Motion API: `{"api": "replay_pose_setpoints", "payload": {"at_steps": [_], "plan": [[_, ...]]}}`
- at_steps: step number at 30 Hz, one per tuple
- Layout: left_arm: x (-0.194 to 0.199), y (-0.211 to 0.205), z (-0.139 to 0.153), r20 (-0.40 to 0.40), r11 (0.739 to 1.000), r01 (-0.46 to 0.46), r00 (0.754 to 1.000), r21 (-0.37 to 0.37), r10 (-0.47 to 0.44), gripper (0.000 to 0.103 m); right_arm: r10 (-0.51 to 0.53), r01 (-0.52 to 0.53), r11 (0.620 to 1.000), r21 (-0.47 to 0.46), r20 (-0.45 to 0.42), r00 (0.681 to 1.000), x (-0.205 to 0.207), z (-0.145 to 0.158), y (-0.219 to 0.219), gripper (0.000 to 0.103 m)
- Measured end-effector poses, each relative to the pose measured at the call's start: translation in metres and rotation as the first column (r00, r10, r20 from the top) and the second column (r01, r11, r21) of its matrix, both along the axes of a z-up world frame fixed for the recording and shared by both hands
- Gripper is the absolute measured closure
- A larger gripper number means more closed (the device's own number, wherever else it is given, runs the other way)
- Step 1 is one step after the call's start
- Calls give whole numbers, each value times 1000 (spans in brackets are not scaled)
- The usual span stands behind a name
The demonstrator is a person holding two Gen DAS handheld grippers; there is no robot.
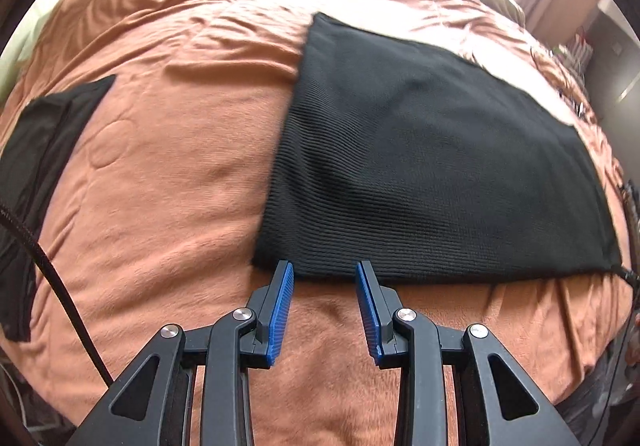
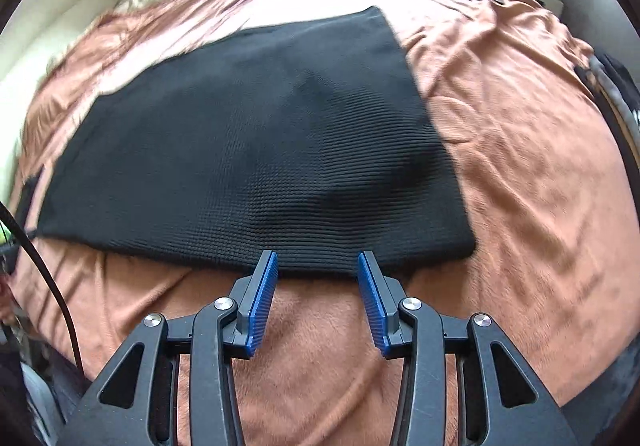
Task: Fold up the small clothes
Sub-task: 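Move both grippers to the shirt's long side edge and close them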
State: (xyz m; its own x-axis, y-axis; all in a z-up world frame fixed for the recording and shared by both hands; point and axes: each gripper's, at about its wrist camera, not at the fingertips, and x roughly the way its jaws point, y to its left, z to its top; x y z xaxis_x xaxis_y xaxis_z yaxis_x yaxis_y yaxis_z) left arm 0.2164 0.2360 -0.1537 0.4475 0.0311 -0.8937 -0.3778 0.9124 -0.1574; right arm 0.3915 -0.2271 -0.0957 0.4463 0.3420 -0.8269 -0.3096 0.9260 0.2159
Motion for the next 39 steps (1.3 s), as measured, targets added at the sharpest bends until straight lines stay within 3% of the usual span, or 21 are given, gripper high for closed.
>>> {"api": "replay_pose_setpoints", "payload": {"at_steps": [4,8,14,23,27,33,36,39], "plan": [[-12,24,3,35,991,-92,995,-93,95,69,-81,83,988,131,-22,996,-4,3,-33,64],[-21,43,-4,49,964,-182,980,-196,195,69,-150,160,955,249,-58,987,-8,-4,-61,64],[-17,44,-20,32,925,-225,969,-307,246,69,-203,241,892,383,-136,970,-8,-28,-86,64],[-14,48,-31,44,879,-299,940,-370,338,69,-248,326,797,508,-218,944,-3,-52,-102,64],[-13,45,-32,73,888,-306,934,-342,350,69,-272,349,767,538,-220,937,0,-62,-103,64],[-5,36,-29,93,929,-299,941,-220,325,69,-330,378,737,559,-191,925,-4,-71,-105,79],[2,36,-29,85,937,-296,945,-184,316,69,-337,368,761,534,-160,928,-10,-71,-104,93],[5,43,-29,78,931,-318,939,-178,335,83,-337,346,796,497,-111,935,-15,-62,-99,100]]}}
